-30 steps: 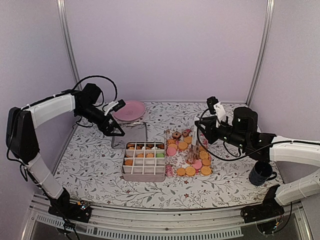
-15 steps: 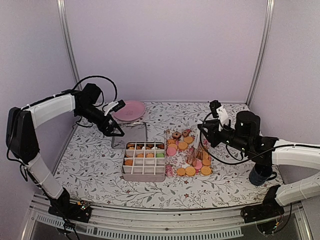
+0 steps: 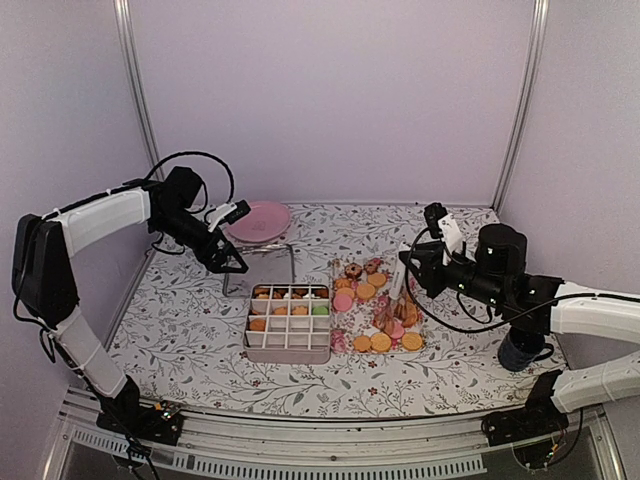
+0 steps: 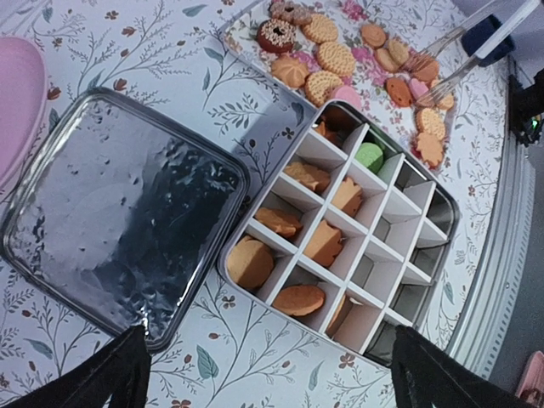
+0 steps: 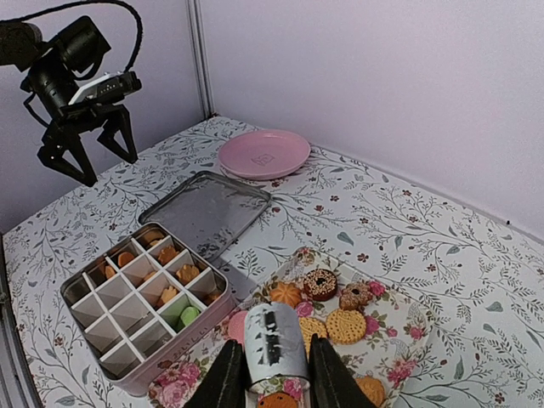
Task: Pack the cookies
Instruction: Pick up the fake cookies from the plate, then place the fake cookies in the empty pocket of the box.
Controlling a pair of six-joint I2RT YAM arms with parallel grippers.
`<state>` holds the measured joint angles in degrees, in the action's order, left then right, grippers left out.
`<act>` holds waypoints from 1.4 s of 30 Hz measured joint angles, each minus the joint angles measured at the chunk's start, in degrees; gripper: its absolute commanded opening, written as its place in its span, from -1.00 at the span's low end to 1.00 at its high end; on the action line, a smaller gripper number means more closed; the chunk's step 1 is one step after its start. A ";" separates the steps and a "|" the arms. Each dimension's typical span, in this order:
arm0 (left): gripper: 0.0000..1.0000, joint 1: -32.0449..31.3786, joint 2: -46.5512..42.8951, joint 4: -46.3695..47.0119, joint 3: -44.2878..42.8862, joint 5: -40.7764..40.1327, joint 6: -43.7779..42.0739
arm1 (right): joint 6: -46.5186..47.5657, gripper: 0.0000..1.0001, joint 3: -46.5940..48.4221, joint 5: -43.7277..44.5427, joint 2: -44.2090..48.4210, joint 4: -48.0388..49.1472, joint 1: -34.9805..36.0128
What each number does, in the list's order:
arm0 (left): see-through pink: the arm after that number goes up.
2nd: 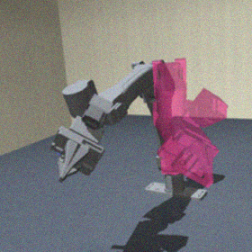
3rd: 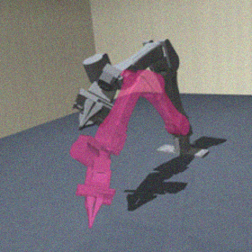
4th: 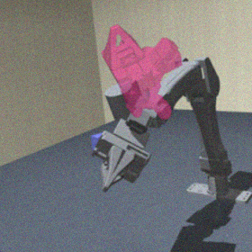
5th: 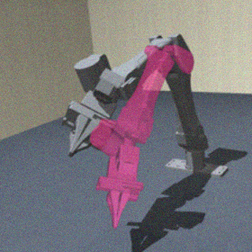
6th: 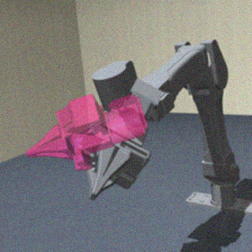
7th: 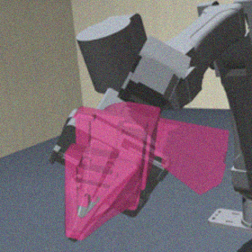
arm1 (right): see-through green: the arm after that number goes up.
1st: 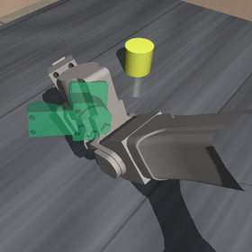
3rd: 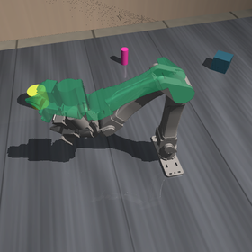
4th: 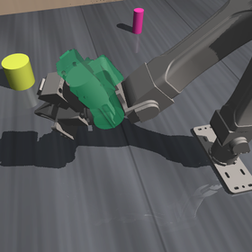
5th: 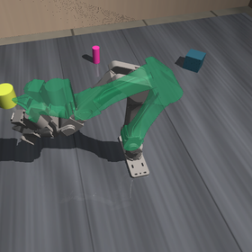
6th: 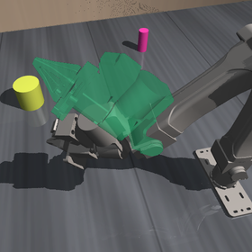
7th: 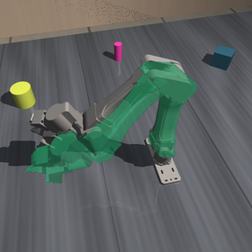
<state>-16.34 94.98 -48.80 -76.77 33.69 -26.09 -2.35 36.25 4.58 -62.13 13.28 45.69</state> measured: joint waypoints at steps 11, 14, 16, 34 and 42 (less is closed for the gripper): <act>0.99 0.00 0.00 0.00 0.00 -0.98 0.00 | -0.87 -0.70 -1.64 -0.61 -0.70 2.16 0.00; 0.99 0.00 0.00 0.00 0.00 -1.16 0.00 | -0.66 -0.91 -1.64 -0.26 -0.50 2.01 0.00; 0.98 0.00 0.00 0.00 0.00 -1.20 0.00 | -0.50 -0.97 -1.62 0.02 -0.15 1.46 0.00; 0.99 1.55 0.00 0.00 0.00 -1.03 0.00 | 1.29 -1.00 11.63 -0.85 -1.33 -2.27 4.52; 0.99 4.94 -0.07 0.02 0.07 -0.70 0.00 | 0.22 -1.00 20.81 -8.00 -14.88 5.75 10.32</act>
<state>-11.40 94.91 -48.77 -76.71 32.99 -26.09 -2.13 57.06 -3.42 -77.01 19.03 56.01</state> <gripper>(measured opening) 0.992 0.212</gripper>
